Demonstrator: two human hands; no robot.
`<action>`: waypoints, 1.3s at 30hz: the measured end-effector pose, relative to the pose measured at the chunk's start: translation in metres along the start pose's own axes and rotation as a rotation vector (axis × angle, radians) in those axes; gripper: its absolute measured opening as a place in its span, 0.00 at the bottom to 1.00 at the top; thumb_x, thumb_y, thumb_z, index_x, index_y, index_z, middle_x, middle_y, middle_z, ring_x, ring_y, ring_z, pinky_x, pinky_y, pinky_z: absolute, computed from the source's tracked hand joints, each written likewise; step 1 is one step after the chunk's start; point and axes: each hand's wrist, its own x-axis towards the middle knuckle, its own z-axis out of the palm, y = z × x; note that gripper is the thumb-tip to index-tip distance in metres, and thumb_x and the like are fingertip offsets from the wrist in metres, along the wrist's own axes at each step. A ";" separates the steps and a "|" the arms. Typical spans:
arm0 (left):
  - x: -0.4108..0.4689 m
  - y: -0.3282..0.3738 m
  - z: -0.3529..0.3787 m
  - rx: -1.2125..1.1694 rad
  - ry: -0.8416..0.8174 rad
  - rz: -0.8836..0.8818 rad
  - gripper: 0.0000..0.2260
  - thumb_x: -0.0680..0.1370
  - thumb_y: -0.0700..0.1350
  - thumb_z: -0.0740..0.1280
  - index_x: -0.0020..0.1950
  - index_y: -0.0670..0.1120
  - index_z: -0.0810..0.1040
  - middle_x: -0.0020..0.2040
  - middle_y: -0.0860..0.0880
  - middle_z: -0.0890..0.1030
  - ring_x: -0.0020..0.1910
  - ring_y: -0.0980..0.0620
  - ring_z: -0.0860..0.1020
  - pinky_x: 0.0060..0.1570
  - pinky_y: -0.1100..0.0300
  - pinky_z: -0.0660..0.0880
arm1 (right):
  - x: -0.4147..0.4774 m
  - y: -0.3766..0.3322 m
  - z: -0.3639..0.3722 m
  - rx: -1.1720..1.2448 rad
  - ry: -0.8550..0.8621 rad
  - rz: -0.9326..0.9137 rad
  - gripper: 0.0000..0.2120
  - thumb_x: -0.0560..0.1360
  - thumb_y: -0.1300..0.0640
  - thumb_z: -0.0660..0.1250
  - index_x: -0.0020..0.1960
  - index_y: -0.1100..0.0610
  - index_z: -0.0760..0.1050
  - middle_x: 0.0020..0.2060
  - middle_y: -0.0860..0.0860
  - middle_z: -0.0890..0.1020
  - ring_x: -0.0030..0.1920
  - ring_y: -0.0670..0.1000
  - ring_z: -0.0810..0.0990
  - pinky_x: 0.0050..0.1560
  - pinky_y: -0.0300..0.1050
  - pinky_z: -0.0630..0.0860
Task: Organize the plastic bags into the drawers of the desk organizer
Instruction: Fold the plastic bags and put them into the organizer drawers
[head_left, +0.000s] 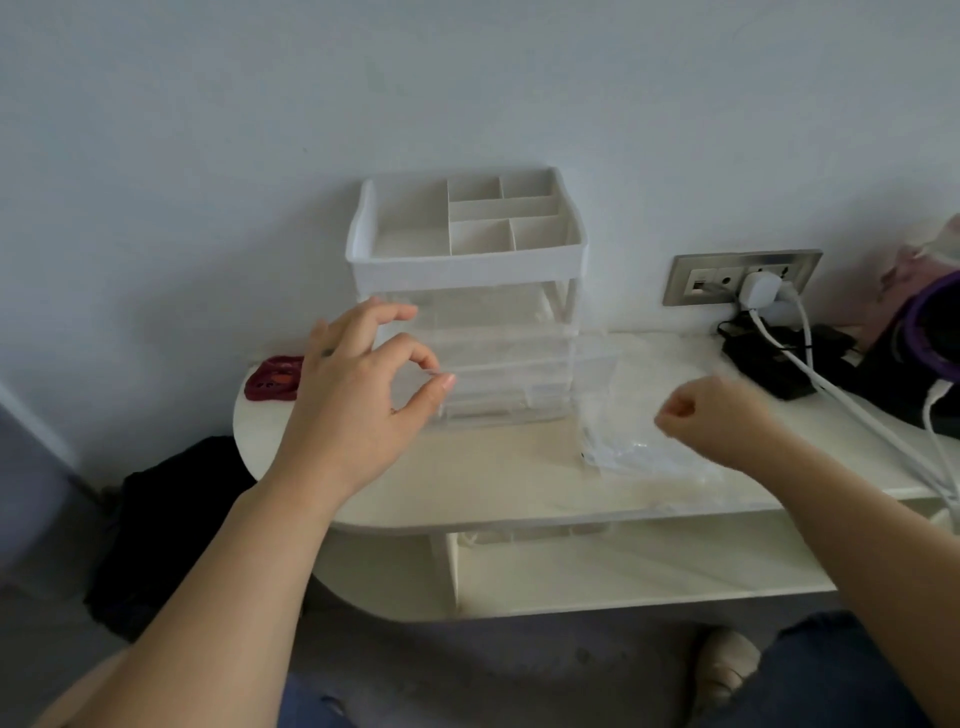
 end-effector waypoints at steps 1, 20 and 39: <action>0.000 0.000 0.002 0.007 0.001 0.020 0.06 0.73 0.51 0.69 0.41 0.49 0.79 0.63 0.49 0.74 0.67 0.50 0.64 0.64 0.36 0.63 | 0.001 0.007 0.008 -0.077 -0.086 0.021 0.08 0.74 0.55 0.66 0.45 0.58 0.82 0.45 0.51 0.83 0.44 0.51 0.79 0.43 0.43 0.75; -0.003 0.005 0.005 0.036 0.024 0.060 0.09 0.72 0.52 0.70 0.38 0.47 0.78 0.58 0.49 0.77 0.68 0.44 0.69 0.64 0.33 0.61 | 0.011 0.012 0.051 -0.292 -0.224 -0.136 0.25 0.81 0.52 0.54 0.76 0.55 0.56 0.76 0.51 0.57 0.73 0.53 0.60 0.69 0.50 0.61; -0.001 0.006 0.004 0.096 -0.006 0.074 0.13 0.71 0.58 0.66 0.41 0.49 0.80 0.59 0.50 0.76 0.69 0.46 0.69 0.68 0.34 0.55 | -0.012 0.000 0.014 0.002 0.010 -0.124 0.05 0.74 0.55 0.65 0.40 0.51 0.77 0.38 0.44 0.80 0.40 0.47 0.79 0.40 0.43 0.76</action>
